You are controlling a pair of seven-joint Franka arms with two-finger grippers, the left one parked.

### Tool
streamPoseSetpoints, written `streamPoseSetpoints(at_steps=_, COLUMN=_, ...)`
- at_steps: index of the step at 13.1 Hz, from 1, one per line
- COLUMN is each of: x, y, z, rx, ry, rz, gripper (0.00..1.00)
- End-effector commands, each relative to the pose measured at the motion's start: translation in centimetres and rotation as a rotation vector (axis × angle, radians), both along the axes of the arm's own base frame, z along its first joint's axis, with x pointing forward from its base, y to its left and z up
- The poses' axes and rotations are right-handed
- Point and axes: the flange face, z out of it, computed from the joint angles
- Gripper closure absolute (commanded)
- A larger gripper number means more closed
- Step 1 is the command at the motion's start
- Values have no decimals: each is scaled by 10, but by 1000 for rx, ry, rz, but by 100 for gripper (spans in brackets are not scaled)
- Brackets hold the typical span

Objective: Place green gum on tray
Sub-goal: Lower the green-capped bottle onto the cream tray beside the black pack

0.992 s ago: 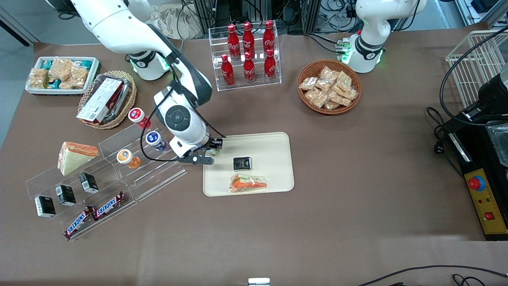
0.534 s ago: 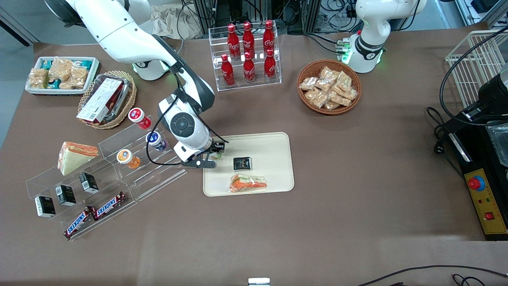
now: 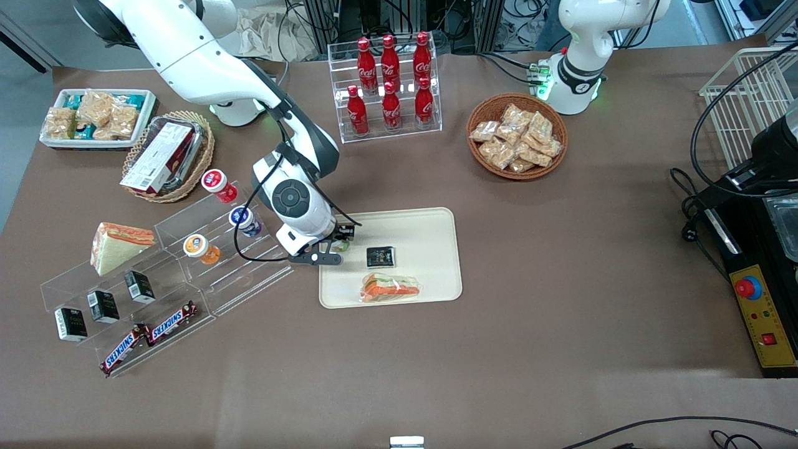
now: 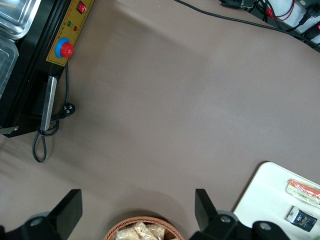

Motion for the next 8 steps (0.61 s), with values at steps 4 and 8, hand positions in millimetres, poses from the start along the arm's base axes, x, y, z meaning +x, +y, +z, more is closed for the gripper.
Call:
streamPoseSetpoints(at_steps=4, x=11, y=1, z=16, rx=-24, ry=-61, rz=40, gripper=0)
streamPoseSetpoints(at_steps=8, x=24, y=1, z=98, rx=-61, ry=-49, rz=53, gripper=0)
